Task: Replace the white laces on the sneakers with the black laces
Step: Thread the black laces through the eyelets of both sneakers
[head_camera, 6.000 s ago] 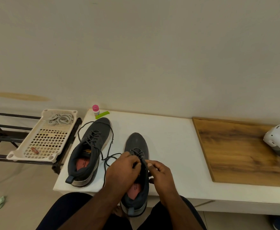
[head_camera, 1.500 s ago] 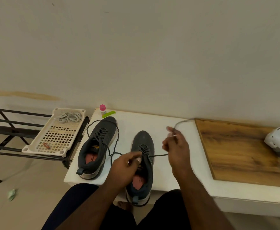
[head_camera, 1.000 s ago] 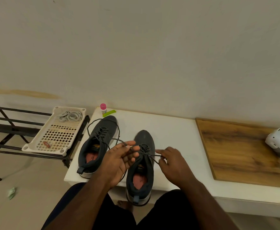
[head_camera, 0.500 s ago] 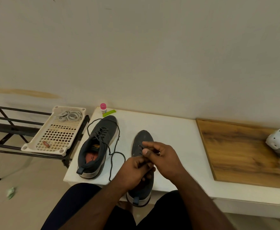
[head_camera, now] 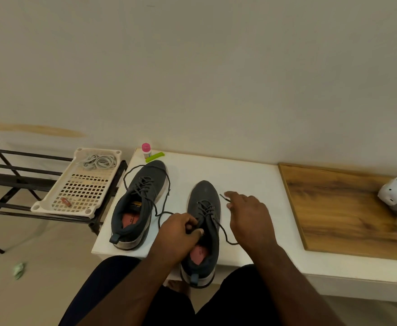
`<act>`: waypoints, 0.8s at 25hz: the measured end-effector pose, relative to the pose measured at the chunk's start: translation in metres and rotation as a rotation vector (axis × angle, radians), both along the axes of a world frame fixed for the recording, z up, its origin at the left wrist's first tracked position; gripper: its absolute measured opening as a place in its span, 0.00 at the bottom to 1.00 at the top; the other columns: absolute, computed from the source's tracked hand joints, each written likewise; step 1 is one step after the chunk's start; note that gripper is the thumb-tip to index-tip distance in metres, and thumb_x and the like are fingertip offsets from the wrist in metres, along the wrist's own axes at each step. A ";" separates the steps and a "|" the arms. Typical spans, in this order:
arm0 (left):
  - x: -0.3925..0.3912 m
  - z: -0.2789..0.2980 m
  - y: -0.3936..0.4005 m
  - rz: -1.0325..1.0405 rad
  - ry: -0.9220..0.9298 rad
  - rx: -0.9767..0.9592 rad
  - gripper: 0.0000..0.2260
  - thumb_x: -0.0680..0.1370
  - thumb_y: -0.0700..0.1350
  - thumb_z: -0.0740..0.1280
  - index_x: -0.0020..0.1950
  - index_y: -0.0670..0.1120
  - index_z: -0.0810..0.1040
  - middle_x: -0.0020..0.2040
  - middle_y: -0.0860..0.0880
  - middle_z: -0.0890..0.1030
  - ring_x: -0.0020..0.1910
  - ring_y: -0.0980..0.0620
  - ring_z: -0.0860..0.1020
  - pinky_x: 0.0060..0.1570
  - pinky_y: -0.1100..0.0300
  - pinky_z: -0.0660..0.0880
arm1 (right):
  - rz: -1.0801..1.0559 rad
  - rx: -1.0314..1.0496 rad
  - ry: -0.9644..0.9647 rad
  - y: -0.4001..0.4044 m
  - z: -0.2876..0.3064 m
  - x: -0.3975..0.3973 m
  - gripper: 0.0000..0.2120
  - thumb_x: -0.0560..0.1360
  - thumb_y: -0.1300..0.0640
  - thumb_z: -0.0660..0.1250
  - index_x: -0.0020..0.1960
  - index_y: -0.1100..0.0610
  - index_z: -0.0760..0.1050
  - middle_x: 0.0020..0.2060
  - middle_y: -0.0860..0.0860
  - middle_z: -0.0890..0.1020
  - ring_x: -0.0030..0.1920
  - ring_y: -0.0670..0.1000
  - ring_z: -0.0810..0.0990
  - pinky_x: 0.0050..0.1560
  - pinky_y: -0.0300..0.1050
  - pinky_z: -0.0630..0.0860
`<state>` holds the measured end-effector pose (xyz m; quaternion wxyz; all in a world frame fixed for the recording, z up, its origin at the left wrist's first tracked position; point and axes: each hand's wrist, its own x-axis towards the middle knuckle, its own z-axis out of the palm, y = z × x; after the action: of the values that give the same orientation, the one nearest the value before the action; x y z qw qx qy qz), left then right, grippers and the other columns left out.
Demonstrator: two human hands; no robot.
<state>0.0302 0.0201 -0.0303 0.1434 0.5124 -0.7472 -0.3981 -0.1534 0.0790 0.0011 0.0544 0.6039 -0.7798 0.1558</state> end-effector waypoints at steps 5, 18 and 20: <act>-0.005 -0.005 -0.003 0.019 -0.030 -0.090 0.03 0.76 0.50 0.70 0.47 0.53 0.79 0.42 0.57 0.79 0.42 0.61 0.76 0.40 0.68 0.69 | 0.008 0.088 -0.528 0.011 -0.010 0.036 0.09 0.80 0.53 0.65 0.51 0.50 0.84 0.43 0.44 0.83 0.43 0.42 0.78 0.45 0.30 0.71; 0.003 -0.013 -0.012 0.166 0.269 0.270 0.05 0.77 0.44 0.71 0.42 0.50 0.84 0.37 0.51 0.85 0.41 0.53 0.84 0.46 0.54 0.82 | -0.144 0.067 -0.719 0.010 -0.031 0.058 0.06 0.76 0.56 0.68 0.42 0.51 0.82 0.36 0.44 0.82 0.38 0.42 0.80 0.40 0.30 0.74; 0.003 -0.011 -0.011 0.169 0.267 0.271 0.05 0.77 0.43 0.70 0.42 0.50 0.84 0.37 0.51 0.85 0.40 0.53 0.83 0.45 0.56 0.82 | -0.128 0.062 -0.701 0.009 -0.033 0.059 0.06 0.76 0.56 0.68 0.42 0.51 0.82 0.36 0.44 0.82 0.39 0.42 0.79 0.39 0.29 0.72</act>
<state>0.0333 0.0090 -0.0413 0.2037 0.5306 -0.6154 -0.5460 -0.0949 0.0883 -0.0316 -0.2249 0.4650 -0.7918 0.3261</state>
